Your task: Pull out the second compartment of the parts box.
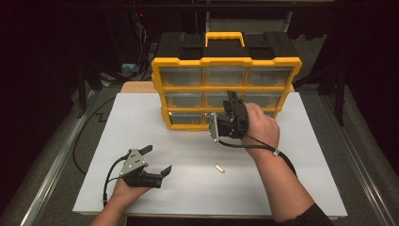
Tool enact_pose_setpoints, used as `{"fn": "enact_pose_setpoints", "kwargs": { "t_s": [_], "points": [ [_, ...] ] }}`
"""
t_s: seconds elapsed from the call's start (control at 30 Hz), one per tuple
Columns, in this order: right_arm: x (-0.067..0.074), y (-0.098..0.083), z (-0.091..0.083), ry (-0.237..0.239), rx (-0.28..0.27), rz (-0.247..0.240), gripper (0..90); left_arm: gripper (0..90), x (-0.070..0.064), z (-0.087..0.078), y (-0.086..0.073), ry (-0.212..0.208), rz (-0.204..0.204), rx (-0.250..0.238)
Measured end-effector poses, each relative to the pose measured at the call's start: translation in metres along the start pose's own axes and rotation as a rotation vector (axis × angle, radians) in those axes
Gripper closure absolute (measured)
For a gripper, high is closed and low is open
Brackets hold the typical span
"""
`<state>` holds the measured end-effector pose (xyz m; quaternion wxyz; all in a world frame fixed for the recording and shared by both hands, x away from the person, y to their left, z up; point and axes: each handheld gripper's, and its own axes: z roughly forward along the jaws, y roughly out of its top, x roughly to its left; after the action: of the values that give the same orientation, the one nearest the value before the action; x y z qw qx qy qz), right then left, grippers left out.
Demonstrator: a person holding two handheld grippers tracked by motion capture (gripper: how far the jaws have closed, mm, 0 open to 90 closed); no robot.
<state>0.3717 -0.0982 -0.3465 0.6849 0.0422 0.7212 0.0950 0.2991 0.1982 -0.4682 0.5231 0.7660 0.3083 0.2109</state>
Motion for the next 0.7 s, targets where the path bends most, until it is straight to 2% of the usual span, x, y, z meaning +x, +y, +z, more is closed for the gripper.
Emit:
{"fn": "enact_pose_setpoints", "kwargs": {
  "t_s": [0.43,0.7],
  "points": [
    [-0.024,0.017,0.004,-0.048,-0.010,-0.007,65.0,0.2,0.000,0.001,0.000,-0.008,0.011,0.008],
    [-0.044,0.023,0.005,-0.086,-0.008,-0.026,69.5,0.2,-0.001,0.002,-0.001,-0.014,0.010,0.008]
  ]
}}
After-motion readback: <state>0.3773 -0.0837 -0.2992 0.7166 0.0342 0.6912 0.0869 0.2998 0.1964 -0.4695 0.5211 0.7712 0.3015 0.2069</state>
